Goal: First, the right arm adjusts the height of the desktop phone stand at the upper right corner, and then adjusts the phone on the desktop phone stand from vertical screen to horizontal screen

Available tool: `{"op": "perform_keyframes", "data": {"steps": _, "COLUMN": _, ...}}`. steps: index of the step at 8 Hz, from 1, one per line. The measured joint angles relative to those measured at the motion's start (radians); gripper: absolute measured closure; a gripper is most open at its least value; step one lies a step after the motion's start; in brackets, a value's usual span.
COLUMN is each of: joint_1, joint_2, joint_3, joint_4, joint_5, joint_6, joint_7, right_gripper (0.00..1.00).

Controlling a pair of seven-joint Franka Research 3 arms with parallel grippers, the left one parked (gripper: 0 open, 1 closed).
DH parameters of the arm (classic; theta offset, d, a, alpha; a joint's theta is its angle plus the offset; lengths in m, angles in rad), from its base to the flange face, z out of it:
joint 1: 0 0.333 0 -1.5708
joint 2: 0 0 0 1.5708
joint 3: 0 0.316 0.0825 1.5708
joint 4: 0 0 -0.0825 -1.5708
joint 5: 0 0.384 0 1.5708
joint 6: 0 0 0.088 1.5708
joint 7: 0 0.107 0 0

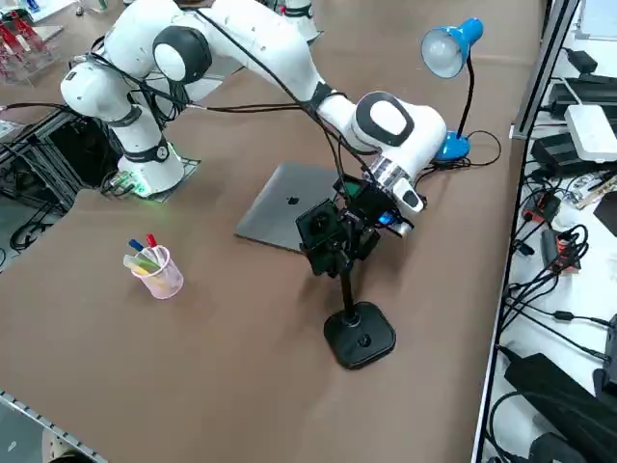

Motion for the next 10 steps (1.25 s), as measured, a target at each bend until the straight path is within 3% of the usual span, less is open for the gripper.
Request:
{"op": "perform_keyframes", "data": {"steps": 2, "joint_1": 0.000, "joint_2": 0.000, "joint_3": 0.000, "joint_4": 0.002, "joint_5": 0.000, "joint_6": 0.000, "joint_7": 0.000, "right_gripper": 0.30}}
{"op": "perform_keyframes", "data": {"steps": 3, "joint_1": 0.000, "joint_2": 0.000, "joint_3": 0.000, "joint_4": 0.003, "joint_5": 0.000, "joint_6": 0.000, "joint_7": -0.001, "right_gripper": 0.44}}
{"op": "perform_keyframes", "data": {"steps": 6, "joint_1": 0.003, "joint_2": 0.000, "joint_3": 0.000, "joint_4": 0.008, "joint_5": -0.003, "joint_6": 0.004, "joint_7": -0.002, "right_gripper": 0.67}}
{"op": "perform_keyframes", "data": {"steps": 10, "joint_1": 0.003, "joint_2": 0.000, "joint_3": 0.000, "joint_4": 0.018, "joint_5": -0.005, "joint_6": 0.027, "joint_7": -0.003, "right_gripper": 0.72}}
